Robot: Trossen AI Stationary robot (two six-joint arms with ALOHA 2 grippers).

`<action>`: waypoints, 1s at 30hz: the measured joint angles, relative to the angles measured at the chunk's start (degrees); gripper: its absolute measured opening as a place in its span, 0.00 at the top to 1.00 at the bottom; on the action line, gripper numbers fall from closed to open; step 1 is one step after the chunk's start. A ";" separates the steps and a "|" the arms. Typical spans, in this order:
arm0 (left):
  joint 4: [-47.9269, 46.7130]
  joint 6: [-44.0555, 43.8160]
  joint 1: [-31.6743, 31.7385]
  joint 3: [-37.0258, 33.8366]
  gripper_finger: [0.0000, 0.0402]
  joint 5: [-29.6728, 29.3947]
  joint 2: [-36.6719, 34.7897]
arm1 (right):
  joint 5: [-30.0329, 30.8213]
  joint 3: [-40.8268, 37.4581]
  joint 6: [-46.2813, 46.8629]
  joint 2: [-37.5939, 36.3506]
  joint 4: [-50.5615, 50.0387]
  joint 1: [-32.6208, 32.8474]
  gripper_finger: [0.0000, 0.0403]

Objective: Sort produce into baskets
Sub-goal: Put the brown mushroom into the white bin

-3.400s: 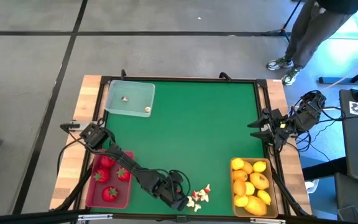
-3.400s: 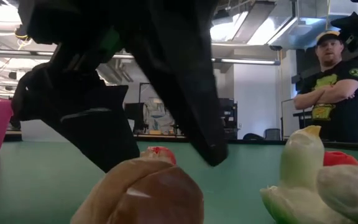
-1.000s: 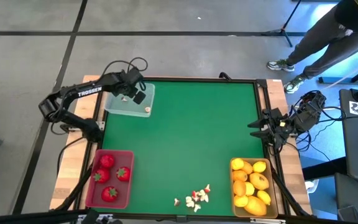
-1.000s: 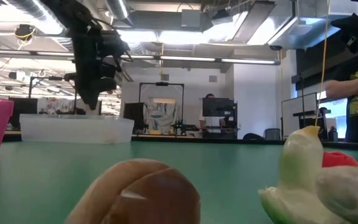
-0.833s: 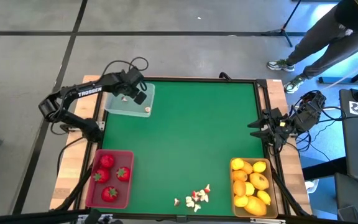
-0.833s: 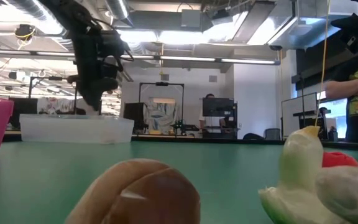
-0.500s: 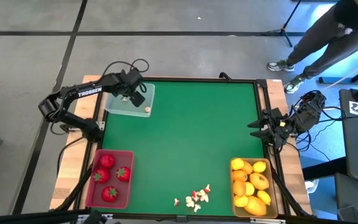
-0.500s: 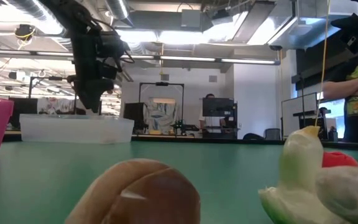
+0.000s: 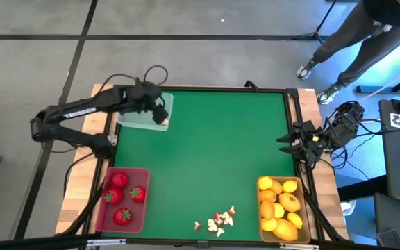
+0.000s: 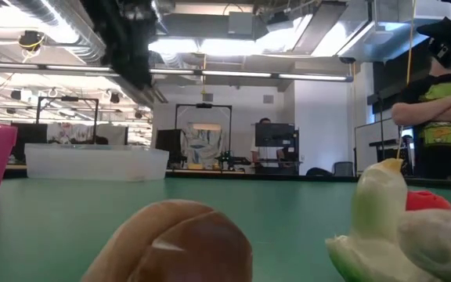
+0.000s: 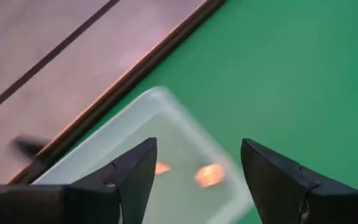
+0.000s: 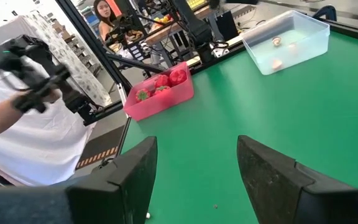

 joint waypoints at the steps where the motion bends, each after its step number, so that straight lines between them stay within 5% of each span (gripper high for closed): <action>1: 1.05 -0.89 -2.41 0.06 0.43 0.52 -0.76 | 0.32 0.00 0.00 0.00 -0.06 0.01 0.45; 15: 21.80 -9.91 -37.53 0.07 0.46 0.89 7.18 | 1.21 0.00 0.54 0.01 -0.04 0.01 0.45; 30: 42.12 -0.79 -53.94 1.39 0.50 3.84 30.26 | 1.21 0.00 0.60 0.08 -0.05 0.00 0.45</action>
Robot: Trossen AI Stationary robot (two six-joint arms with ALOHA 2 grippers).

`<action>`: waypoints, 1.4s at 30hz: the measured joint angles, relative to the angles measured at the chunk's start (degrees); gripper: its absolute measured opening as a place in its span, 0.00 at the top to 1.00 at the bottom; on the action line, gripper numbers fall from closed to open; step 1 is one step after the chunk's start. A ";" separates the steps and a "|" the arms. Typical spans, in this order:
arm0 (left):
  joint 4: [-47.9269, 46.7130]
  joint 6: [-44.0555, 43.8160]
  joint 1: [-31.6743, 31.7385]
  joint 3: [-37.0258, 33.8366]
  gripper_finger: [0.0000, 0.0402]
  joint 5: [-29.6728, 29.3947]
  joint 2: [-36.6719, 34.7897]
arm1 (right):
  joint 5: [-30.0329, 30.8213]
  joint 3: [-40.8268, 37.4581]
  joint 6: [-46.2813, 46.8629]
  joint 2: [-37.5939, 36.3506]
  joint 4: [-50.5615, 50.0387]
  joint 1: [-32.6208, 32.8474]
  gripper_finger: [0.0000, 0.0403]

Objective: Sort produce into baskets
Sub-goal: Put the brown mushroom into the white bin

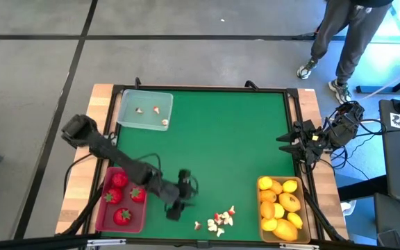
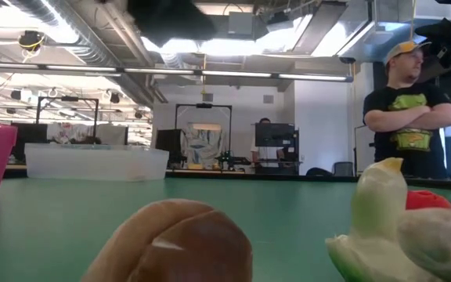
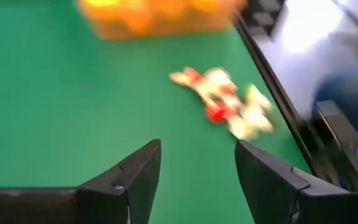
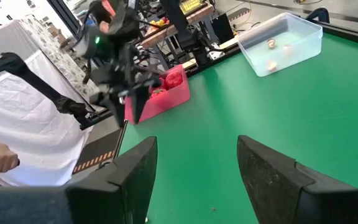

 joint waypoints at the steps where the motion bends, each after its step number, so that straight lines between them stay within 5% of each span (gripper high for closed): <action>1: 0.01 1.12 -1.04 0.24 0.50 0.21 0.97 | 0.00 0.00 0.01 0.01 0.00 -0.01 0.45; 11: 8.00 3.94 -6.99 0.59 0.50 -0.45 5.75 | 0.00 0.00 0.07 0.01 -0.01 -0.01 0.45; 25: 20.70 6.45 -4.91 0.57 0.50 8.55 15.67 | -0.02 0.00 0.07 0.03 -0.01 0.00 0.45; 42: 26.71 1.56 -3.89 0.50 0.50 12.49 22.44 | -0.17 0.00 -0.57 0.03 -0.58 -0.01 0.45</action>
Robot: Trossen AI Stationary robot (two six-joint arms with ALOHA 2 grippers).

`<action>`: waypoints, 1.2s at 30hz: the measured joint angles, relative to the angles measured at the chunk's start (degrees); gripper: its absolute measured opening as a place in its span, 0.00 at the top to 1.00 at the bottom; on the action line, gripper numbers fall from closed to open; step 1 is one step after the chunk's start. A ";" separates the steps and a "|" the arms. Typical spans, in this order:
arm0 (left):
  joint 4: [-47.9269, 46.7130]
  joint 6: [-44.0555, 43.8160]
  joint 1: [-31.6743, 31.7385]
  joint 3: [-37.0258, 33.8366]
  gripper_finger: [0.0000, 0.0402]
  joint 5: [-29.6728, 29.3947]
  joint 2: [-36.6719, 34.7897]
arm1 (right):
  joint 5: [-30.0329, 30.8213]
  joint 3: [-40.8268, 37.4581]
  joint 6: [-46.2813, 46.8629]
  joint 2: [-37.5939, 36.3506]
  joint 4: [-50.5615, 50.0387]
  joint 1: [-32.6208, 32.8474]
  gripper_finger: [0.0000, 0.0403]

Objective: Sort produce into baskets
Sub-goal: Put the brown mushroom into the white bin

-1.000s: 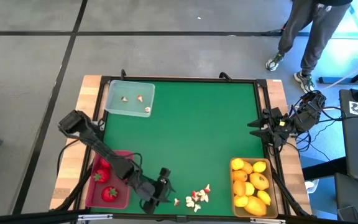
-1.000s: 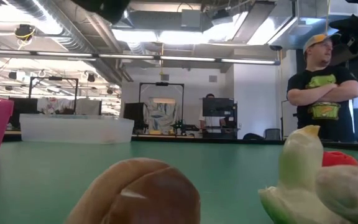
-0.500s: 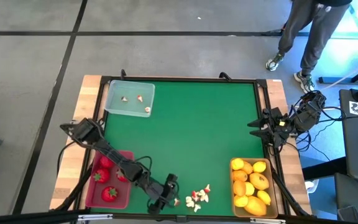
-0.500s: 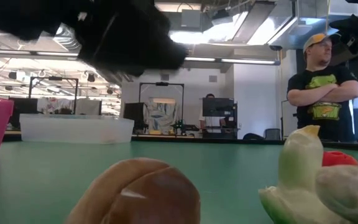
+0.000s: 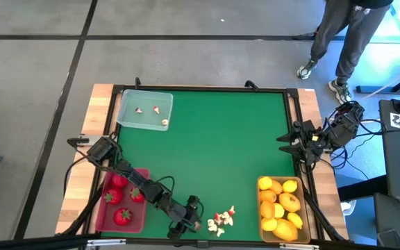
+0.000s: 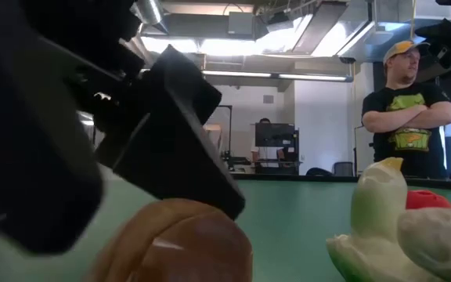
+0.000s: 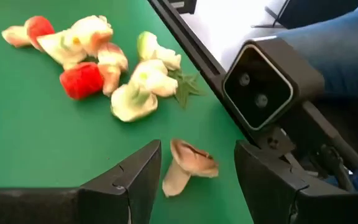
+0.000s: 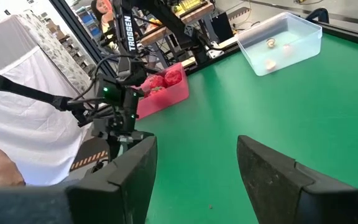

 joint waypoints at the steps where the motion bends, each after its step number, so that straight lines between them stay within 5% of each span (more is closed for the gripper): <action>1: 0.34 -0.04 -0.02 0.00 0.50 0.27 0.00 | 0.00 0.00 0.00 0.00 -0.20 0.02 0.45; 17: 2.03 -3.98 0.48 0.04 0.51 2.63 2.12 | -0.04 0.00 -0.02 0.00 -0.91 0.02 0.45; 36: 1.36 -5.44 1.16 0.02 0.79 3.87 0.87 | -0.04 0.00 0.50 0.00 -1.18 0.02 0.45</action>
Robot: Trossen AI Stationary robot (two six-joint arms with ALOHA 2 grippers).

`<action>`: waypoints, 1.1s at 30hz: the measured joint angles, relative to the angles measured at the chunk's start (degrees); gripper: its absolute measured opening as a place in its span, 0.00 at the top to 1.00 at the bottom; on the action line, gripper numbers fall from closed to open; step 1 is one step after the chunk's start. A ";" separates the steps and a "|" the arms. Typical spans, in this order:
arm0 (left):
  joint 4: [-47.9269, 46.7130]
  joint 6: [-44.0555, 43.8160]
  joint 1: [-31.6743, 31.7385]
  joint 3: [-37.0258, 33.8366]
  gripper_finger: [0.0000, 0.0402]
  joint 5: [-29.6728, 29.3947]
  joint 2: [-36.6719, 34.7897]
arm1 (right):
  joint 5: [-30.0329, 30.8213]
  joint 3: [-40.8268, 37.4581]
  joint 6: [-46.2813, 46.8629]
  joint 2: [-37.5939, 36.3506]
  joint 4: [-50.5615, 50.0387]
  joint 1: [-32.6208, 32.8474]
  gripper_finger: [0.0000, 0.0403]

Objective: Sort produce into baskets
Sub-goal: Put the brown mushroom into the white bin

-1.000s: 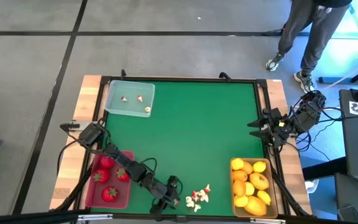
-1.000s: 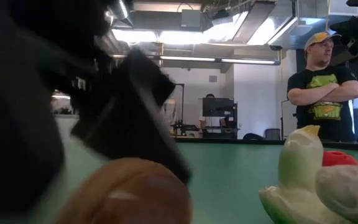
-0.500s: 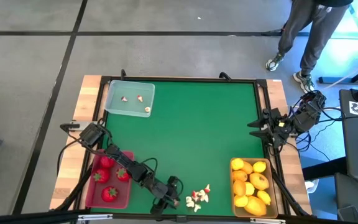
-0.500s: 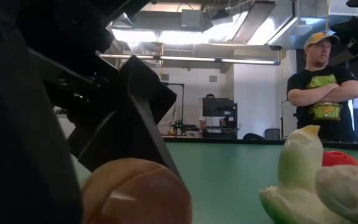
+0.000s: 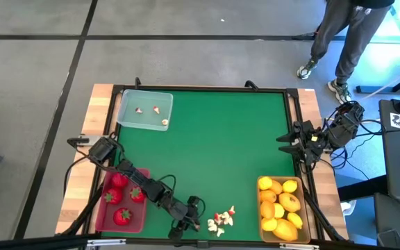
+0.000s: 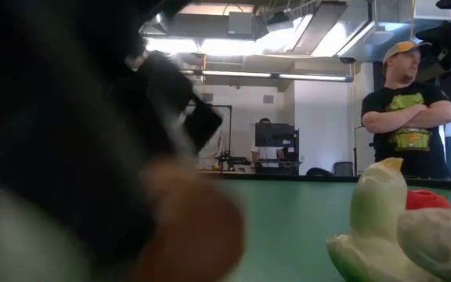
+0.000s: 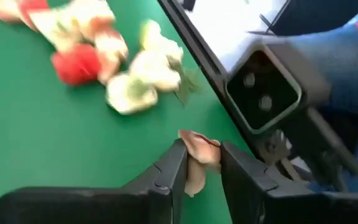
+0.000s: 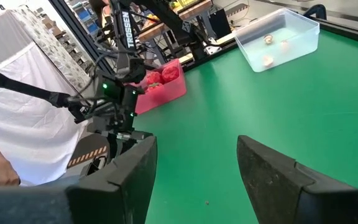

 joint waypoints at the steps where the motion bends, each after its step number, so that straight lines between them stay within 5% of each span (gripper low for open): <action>1: -0.05 0.00 0.27 0.00 0.79 -0.16 -0.56 | 0.00 0.00 0.02 0.00 -0.03 -0.02 0.45; 7: -4.92 0.22 2.69 0.00 0.80 -0.57 -4.11 | 0.00 0.00 0.15 0.00 0.09 -0.01 0.45; 16: -28.12 5.01 9.09 0.01 0.81 -6.88 -18.51 | 0.01 0.00 0.16 0.00 0.07 -0.01 0.45; 20: -40.41 3.90 12.55 0.02 0.80 -14.52 -27.01 | 0.00 0.00 0.16 0.00 0.04 -0.01 0.45; 29: -72.49 -11.53 20.39 0.02 0.80 -42.35 -44.35 | 0.00 0.02 0.15 -0.02 0.04 -0.01 0.45; 33: -81.86 -16.96 26.90 -1.34 0.80 -46.67 -49.04 | 0.00 0.02 0.15 0.00 0.03 -0.02 0.45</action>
